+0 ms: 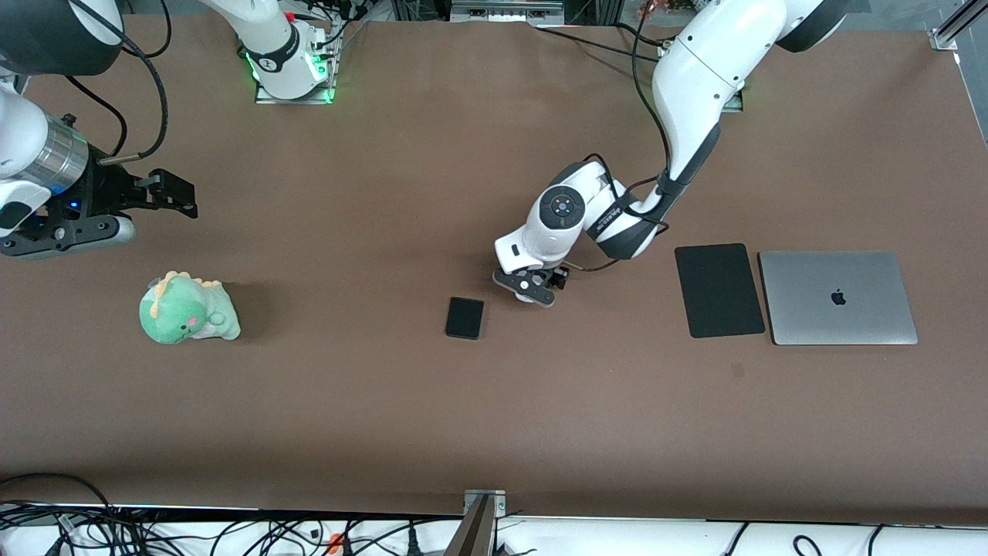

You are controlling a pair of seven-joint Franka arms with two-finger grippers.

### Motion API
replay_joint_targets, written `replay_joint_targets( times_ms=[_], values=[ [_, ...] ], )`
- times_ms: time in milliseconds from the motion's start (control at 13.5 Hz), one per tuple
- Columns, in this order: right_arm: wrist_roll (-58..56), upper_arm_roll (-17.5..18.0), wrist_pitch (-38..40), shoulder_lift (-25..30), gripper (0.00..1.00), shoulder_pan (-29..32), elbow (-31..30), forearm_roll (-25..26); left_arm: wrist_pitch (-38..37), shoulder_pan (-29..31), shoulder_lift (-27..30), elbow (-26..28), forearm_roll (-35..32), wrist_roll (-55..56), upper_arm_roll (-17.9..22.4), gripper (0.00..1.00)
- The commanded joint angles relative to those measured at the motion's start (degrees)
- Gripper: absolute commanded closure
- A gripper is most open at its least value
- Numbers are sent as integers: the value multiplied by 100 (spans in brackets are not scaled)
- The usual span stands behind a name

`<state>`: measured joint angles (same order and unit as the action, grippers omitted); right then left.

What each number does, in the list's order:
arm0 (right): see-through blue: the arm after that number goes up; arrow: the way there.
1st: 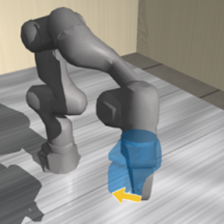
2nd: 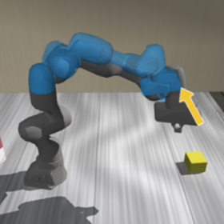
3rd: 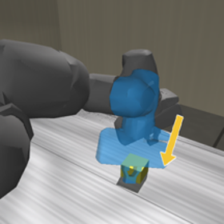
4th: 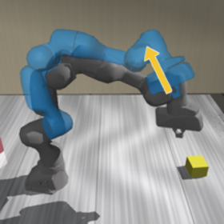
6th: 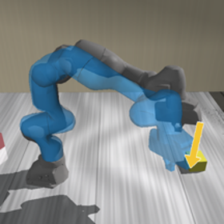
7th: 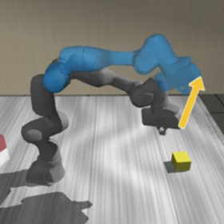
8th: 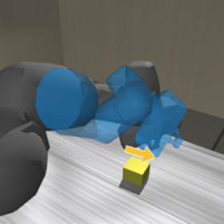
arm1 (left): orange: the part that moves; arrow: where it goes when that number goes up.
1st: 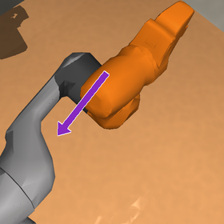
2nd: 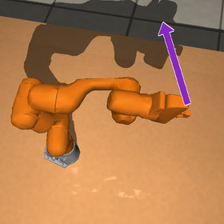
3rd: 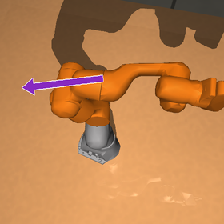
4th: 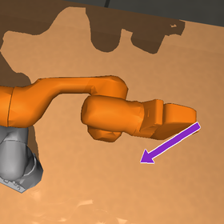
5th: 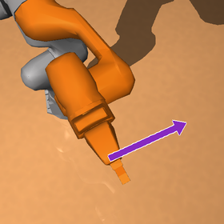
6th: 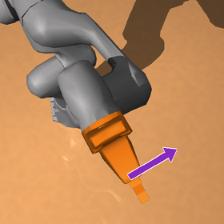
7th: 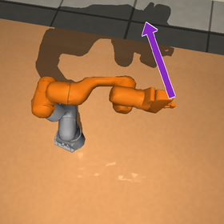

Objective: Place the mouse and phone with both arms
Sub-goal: 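Reach the left gripper down to the white mouse and grasp it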

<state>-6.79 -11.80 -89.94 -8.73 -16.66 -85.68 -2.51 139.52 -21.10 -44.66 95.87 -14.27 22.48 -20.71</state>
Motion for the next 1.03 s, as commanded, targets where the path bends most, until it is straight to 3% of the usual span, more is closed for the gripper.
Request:
replay_joint_targets(
  times_ms=[0,74,148,222,295,443,739,960],
  values=[
    [-42,20,-6,11,0,-3,34,-3,58,-105,-7,37,-382,273,129,0],
    [-50,12,-6,2,0,-3,34,-3,49,-105,-8,37,-453,291,129,15],
    [-50,11,3,2,0,-3,34,-3,32,-88,1,37,-453,300,129,46],
    [-42,11,37,2,0,-3,34,-3,6,-79,18,37,-445,309,129,62],
    [46,11,64,11,0,-3,34,-3,-21,-61,45,20,-445,327,129,69],
    [29,11,73,11,0,14,34,-64,-248,52,254,20,-445,432,129,70],
    [55,20,3,-102,0,-21,-10,-118,-1837,763,1264,-104,-331,432,67,68],
    [517,29,-347,-550,0,-153,-19,-748,-2577,1869,1679,-95,72,40,24,64]
  ],
)
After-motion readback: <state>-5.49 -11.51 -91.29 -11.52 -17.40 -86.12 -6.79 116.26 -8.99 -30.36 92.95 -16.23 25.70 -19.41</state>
